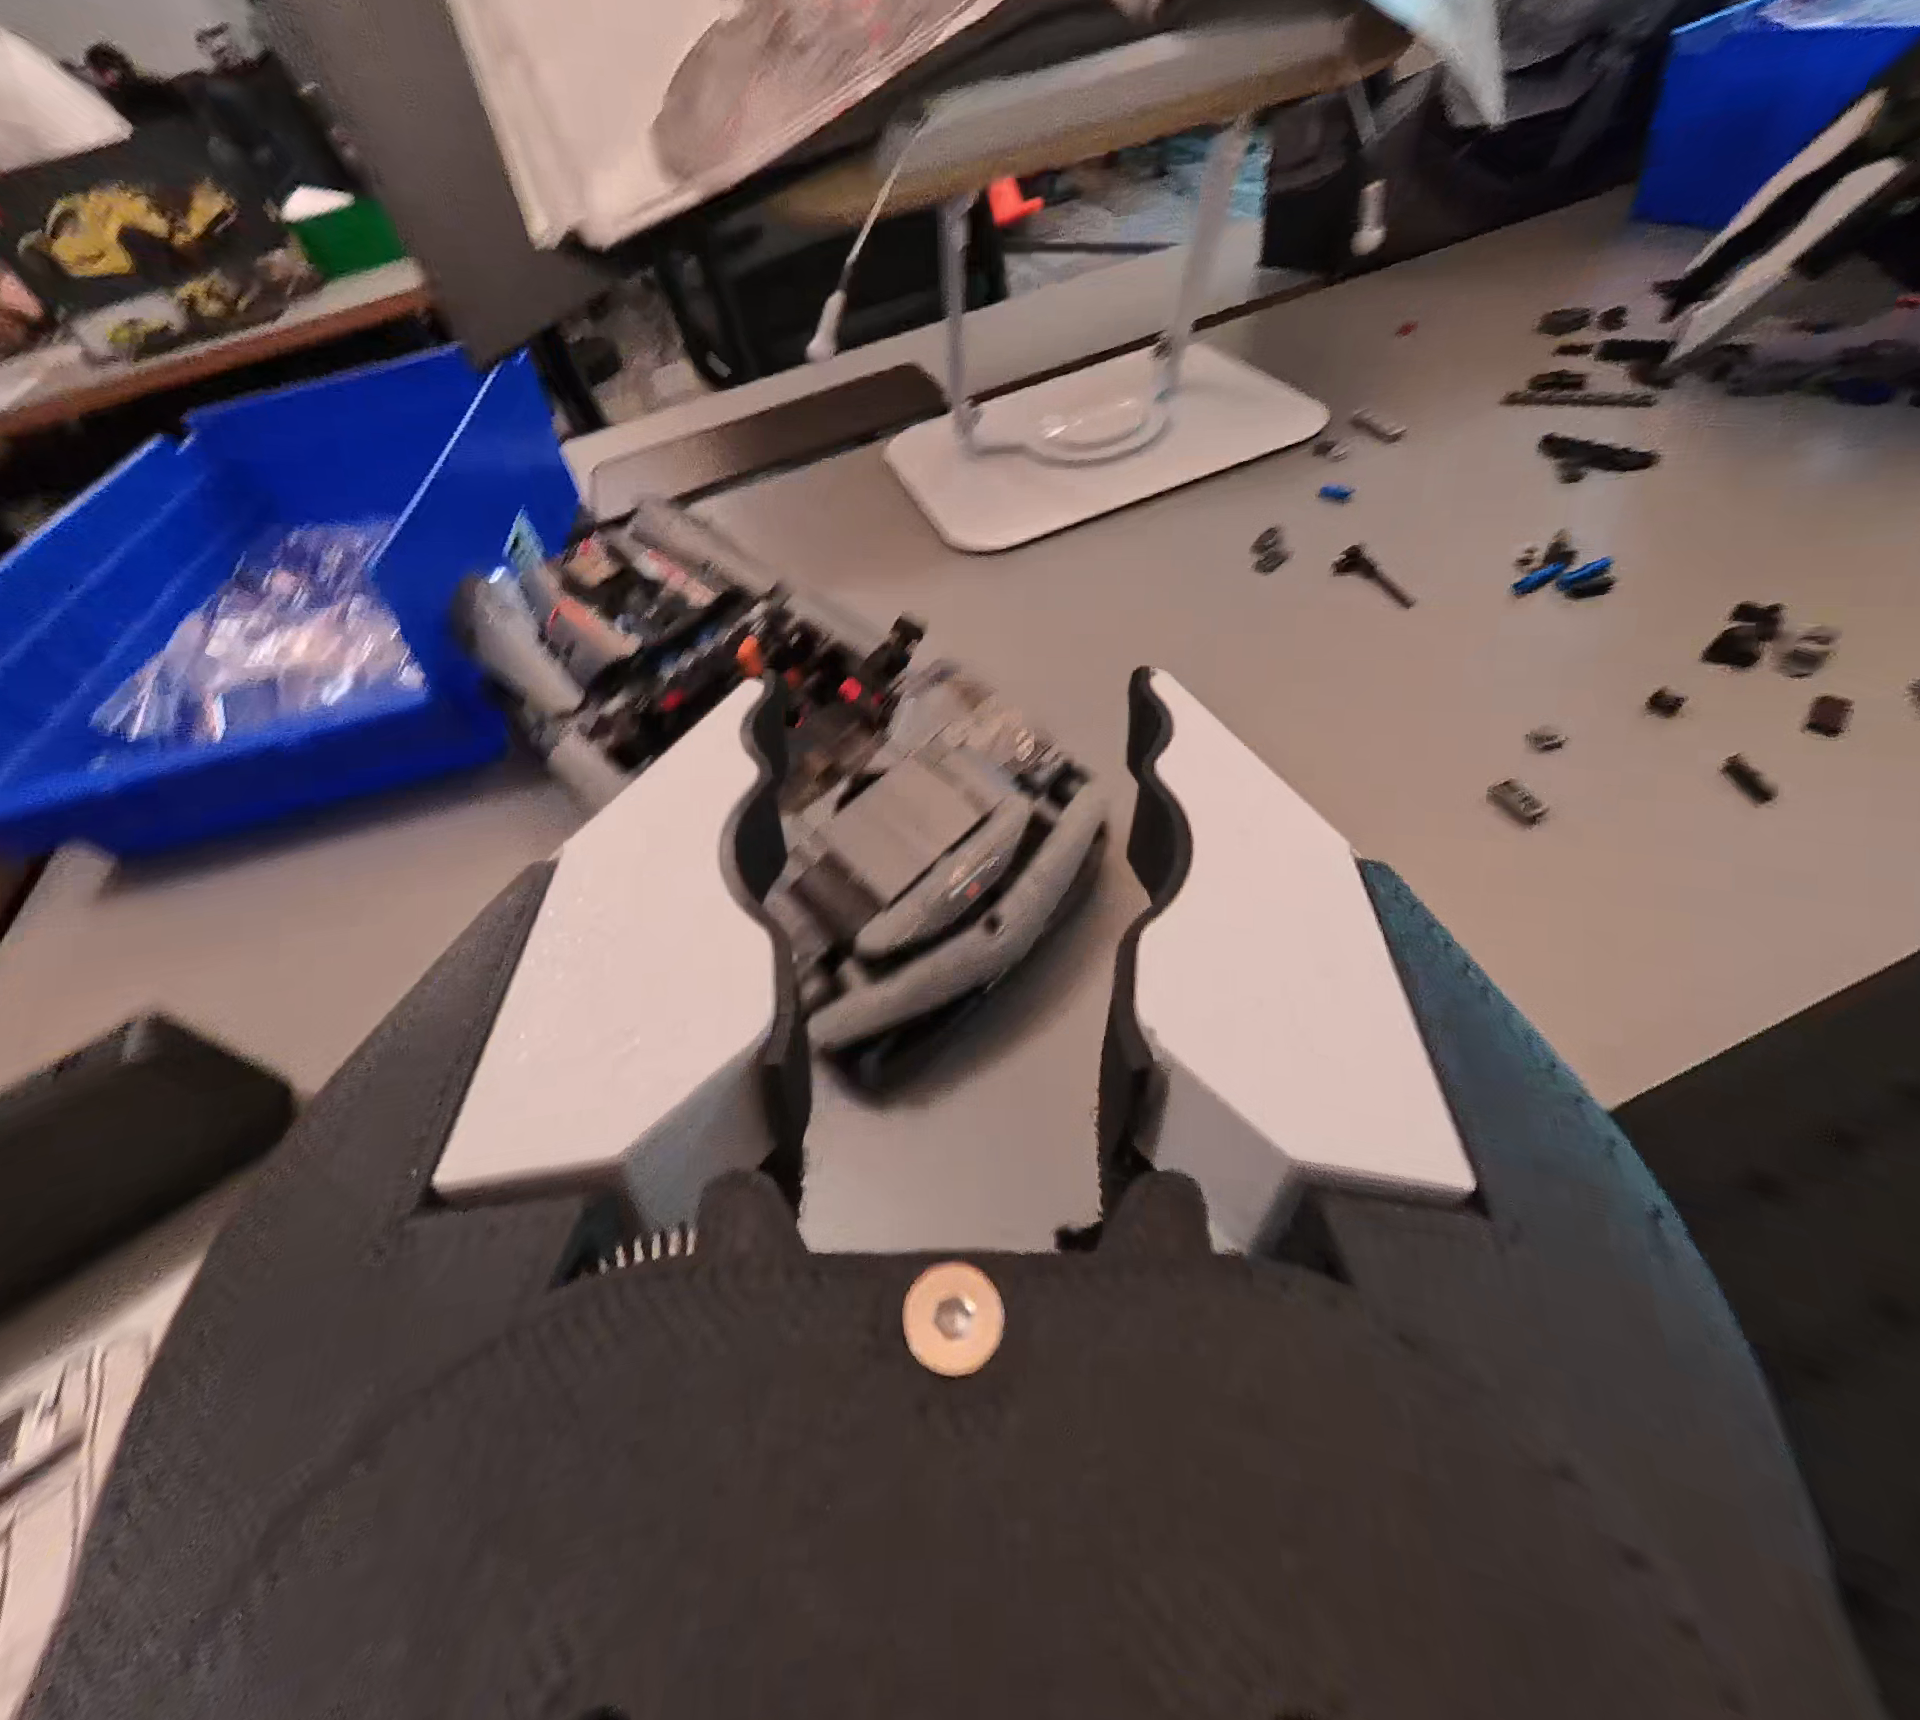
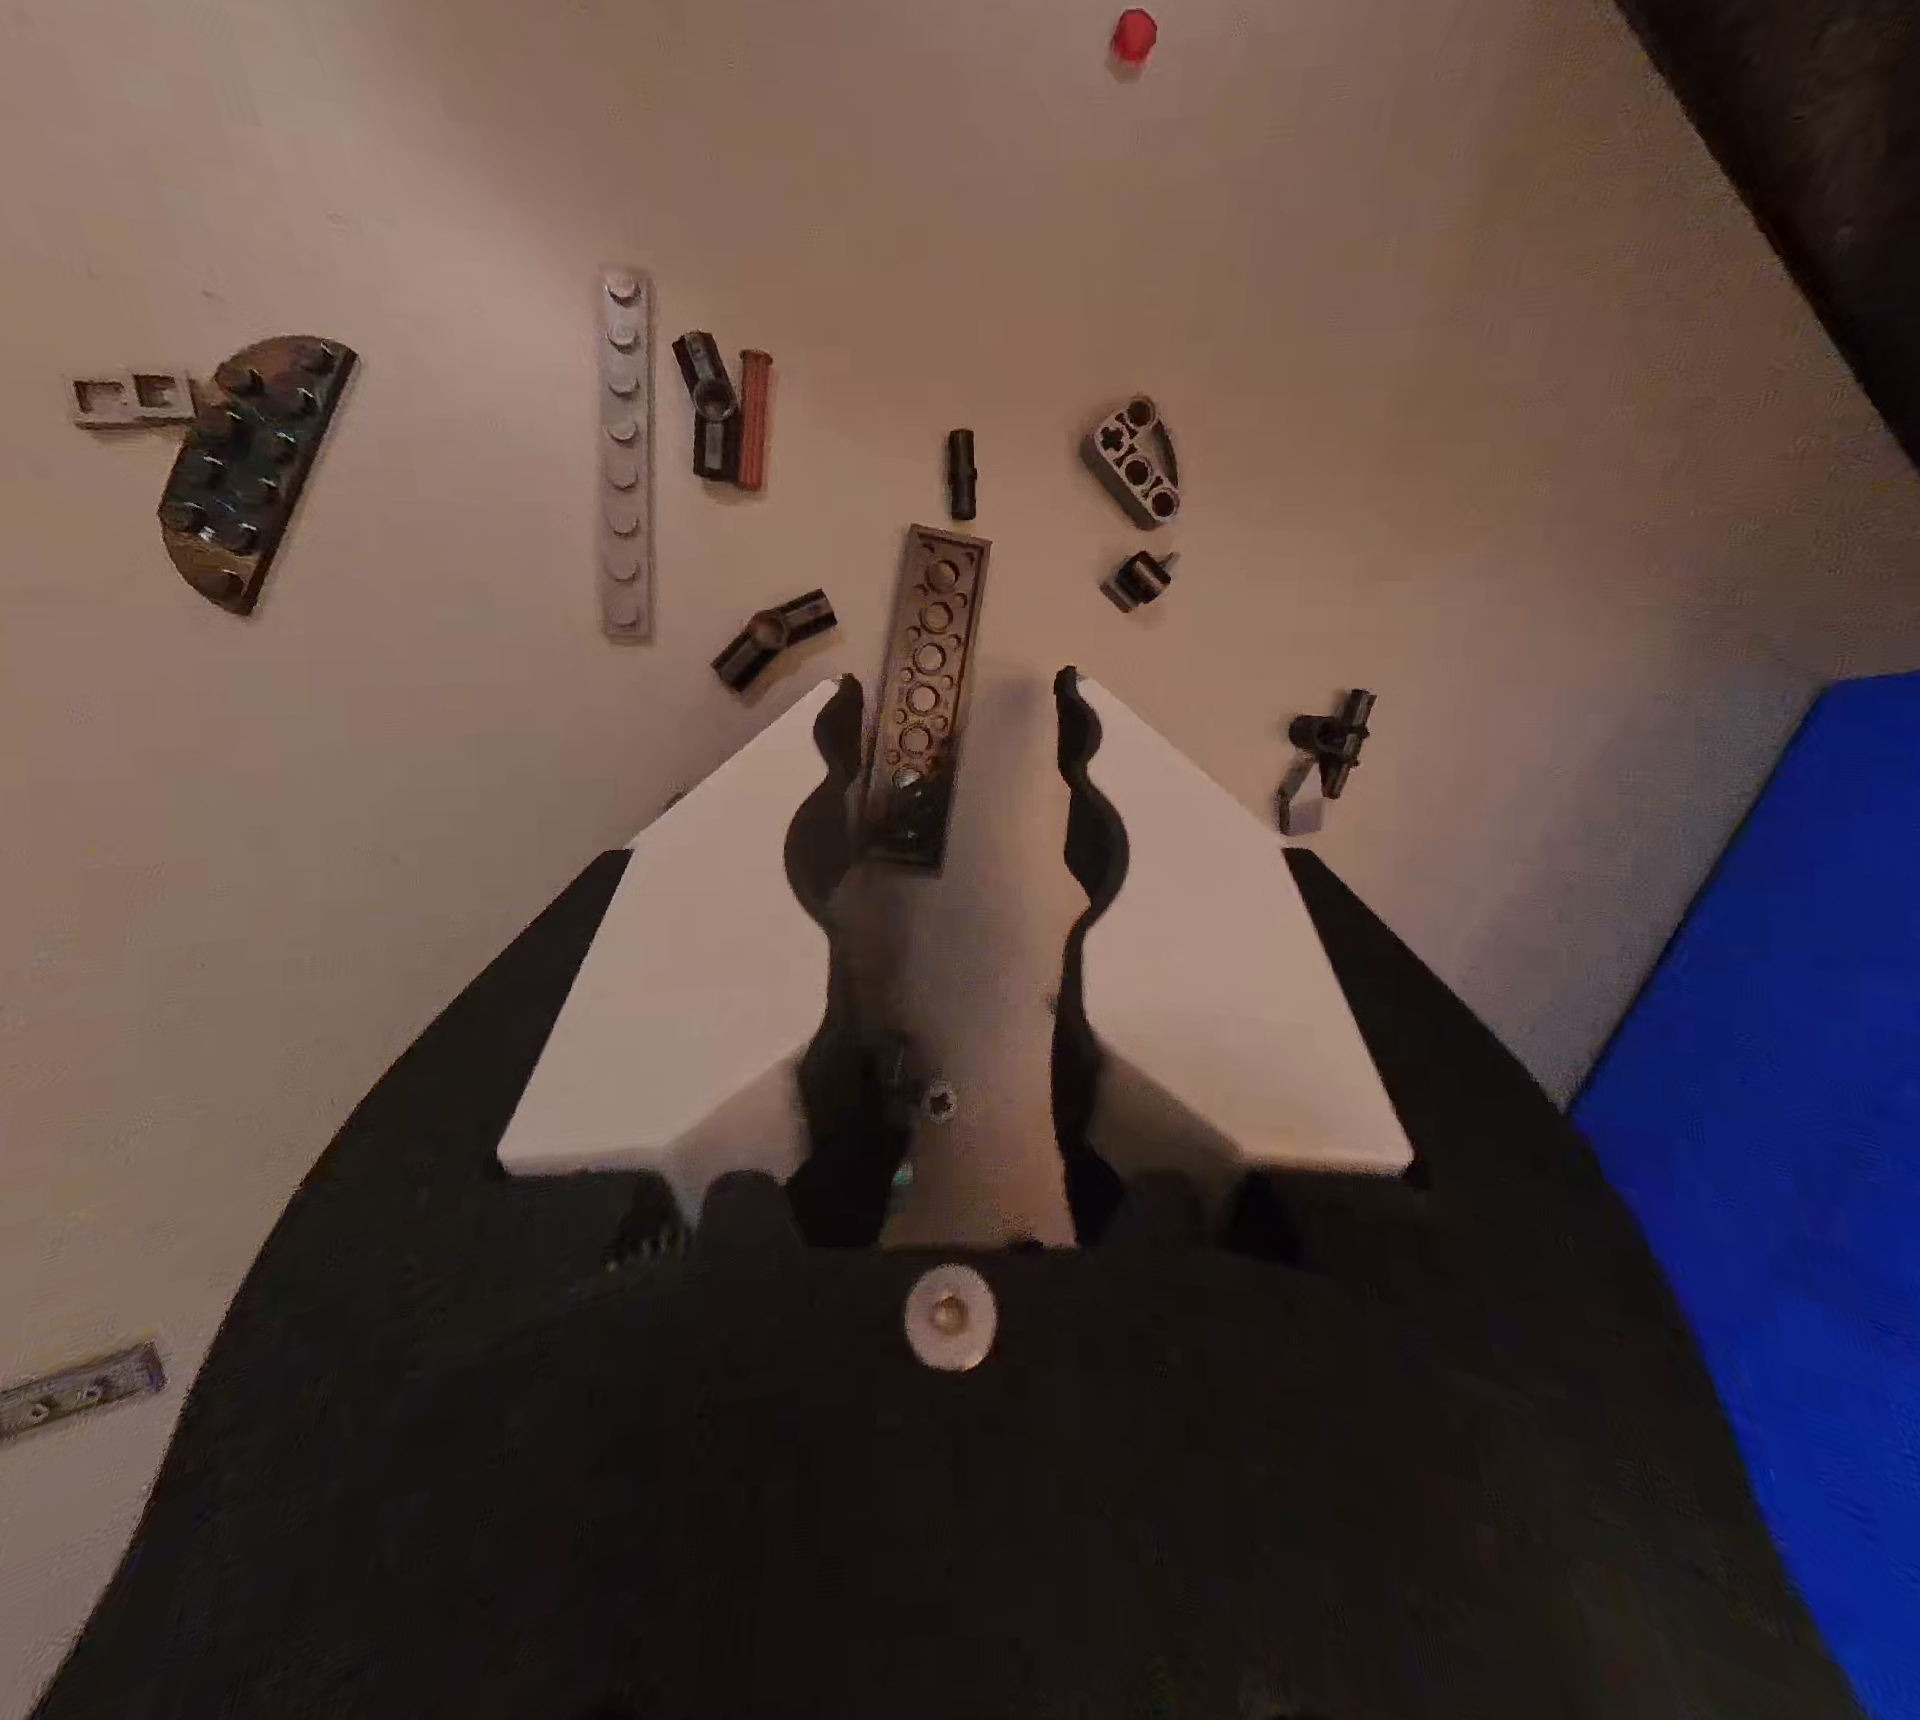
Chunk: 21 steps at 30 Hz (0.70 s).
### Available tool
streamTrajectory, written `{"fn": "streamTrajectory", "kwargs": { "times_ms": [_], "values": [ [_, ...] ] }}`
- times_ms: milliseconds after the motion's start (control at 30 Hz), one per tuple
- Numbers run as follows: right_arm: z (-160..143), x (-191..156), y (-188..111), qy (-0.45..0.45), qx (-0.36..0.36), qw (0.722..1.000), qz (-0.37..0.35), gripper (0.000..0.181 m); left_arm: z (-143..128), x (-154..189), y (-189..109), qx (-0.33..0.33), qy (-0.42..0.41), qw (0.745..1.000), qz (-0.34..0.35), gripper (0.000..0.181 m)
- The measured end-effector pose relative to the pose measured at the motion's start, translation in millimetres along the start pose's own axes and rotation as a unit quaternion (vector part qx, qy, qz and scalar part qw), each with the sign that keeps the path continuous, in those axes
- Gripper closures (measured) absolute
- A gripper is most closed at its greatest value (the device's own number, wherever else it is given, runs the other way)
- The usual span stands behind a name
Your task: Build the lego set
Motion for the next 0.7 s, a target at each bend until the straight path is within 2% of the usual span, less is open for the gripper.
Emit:
{"fn": "streamTrajectory", "kwargs": {
  "times_ms": [100, 167, 267, 333, 433, 567, 633, 700],
  "values": [
    [-1.4, 1.2, 0.3, 0.015, 0.004, 1.000, 0.008, 0.143, 26.2, 26.2, 21.6, 0.015, 0.037, 0.998, -0.040, 0.122],
    [-4.0, -0.7, -0.3, 0.030, 0.014, 0.999, 0.035, 0.156, 46.1, 43.4, 38.6, 0.029, 0.057, 0.995, -0.074, 0.123],
    [-5.5, -0.7, -0.9, 0.040, 0.020, 0.998, 0.045, 0.167, 79.1, 69.0, 66.5, 0.065, 0.073, 0.988, -0.118, 0.120],
    [-4.8, -1.8, -1.4, 0.034, 0.024, 0.998, 0.045, 0.167, 102.6, 86.3, 84.3, 0.100, 0.072, 0.983, -0.138, 0.118],
    [-3.9, -2.2, -0.6, 0.047, 0.031, 0.997, 0.060, 0.167, 126.7, 112.3, 116.5, 0.118, 0.093, 0.973, -0.175, 0.115],
    [-3.6, -1.8, -3.9, 0.046, 0.045, 0.996, 0.057, 0.167, 126.0, 141.1, 165.7, 0.100, 0.097, 0.969, -0.206, 0.115],
    [-0.2, -3.2, -11.3, 0.053, 0.070, 0.993, 0.074, 0.167, 110.0, 156.2, 186.6, 0.097, 0.097, 0.965, -0.225, 0.118],
    [5.5, -7.3, -20.8, 0.056, 0.107, 0.987, 0.108, 0.168, 83.0, 170.4, 203.1, 0.087, 0.113, 0.961, -0.238, 0.122]
  ]
}}
Point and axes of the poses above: each gripper's, where its closed fingertips meet, y out along the fingers, z out of its top, x = y × z across the jaws, the point moved 8 cm from there along -y, back along the fingers, and after that the axes turned 8 degrees about x, right-handed, at the moved point
